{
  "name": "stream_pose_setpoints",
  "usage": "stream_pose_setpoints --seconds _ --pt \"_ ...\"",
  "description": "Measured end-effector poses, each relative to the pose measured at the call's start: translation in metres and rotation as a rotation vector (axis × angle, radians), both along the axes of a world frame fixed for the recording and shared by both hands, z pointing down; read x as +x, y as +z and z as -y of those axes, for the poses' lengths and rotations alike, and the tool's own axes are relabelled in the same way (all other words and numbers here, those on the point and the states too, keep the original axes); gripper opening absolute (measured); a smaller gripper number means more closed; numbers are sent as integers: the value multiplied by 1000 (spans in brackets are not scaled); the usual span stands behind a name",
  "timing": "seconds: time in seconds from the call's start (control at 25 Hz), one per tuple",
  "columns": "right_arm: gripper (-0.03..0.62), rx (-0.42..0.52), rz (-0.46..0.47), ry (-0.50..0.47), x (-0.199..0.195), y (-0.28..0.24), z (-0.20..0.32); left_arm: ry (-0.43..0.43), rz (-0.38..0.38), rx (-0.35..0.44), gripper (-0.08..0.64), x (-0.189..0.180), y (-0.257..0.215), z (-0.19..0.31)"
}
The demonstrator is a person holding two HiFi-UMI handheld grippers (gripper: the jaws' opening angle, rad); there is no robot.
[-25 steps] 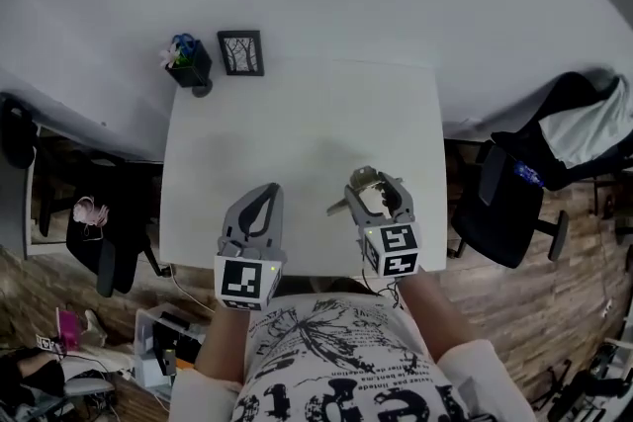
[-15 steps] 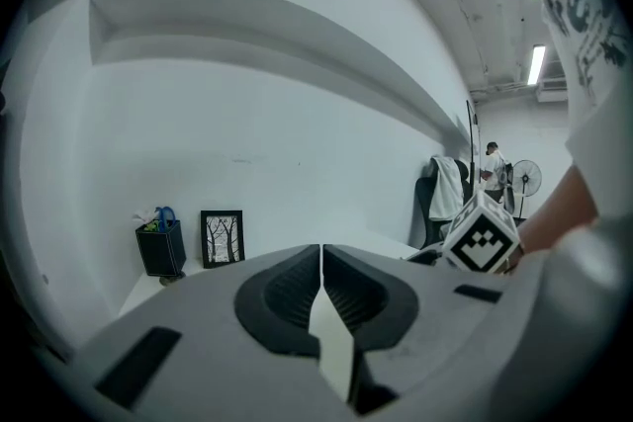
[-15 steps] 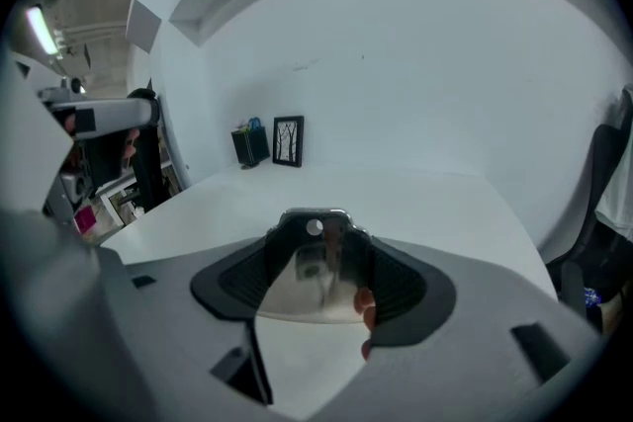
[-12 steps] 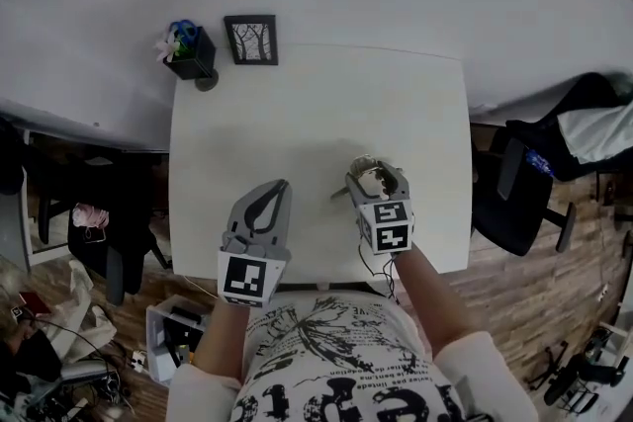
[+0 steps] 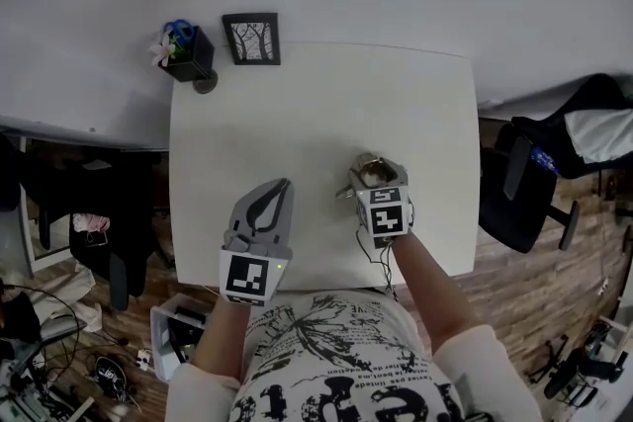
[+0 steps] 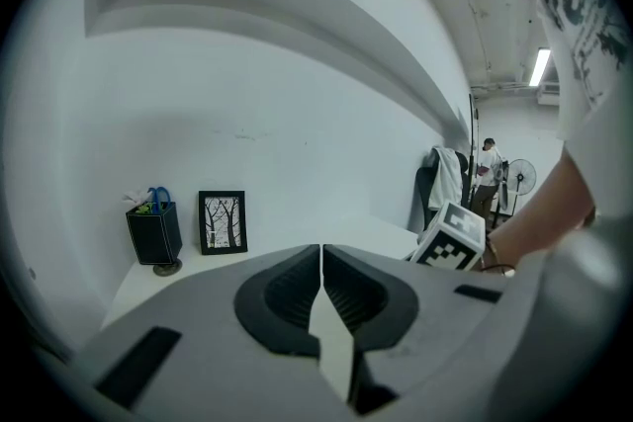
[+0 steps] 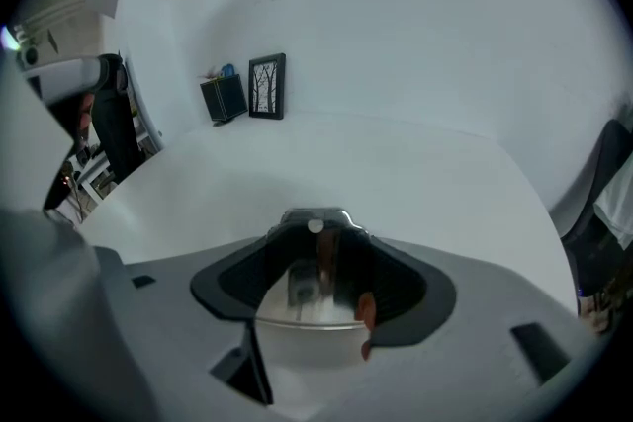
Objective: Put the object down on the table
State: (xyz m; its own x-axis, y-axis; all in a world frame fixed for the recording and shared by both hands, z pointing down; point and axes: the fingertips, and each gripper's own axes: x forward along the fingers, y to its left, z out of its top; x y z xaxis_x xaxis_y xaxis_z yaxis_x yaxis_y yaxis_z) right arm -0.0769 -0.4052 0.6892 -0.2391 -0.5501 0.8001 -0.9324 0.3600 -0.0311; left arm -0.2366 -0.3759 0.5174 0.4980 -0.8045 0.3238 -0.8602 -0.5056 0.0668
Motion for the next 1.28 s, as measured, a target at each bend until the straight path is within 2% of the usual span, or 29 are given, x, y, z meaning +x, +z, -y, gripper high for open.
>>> stream_pose_setpoints --seconds 0.28,0.44,0.56,0.76,1.08,1.2,1.28 --pt "288 -132 -30 -15 0 7 -1 -8 10 -11 12 5 7 1" --pt "313 -153 -45 -45 3 7 -2 -23 21 11 12 7 9 -2" --pt "336 -132 -21 -36 5 -4 -3 -37 24 21 12 10 1 -6" --pt "323 35 90 -33 3 -61 2 -69 16 56 12 15 -19 -15" --pt "66 323 232 -19 18 -170 -11 -112 30 120 12 25 -57 -32" --pt "3 436 269 -26 25 -209 -20 -115 23 150 12 31 -73 -38" --pt "-6 511 291 -45 28 -234 -28 -115 16 164 12 35 -84 -42"
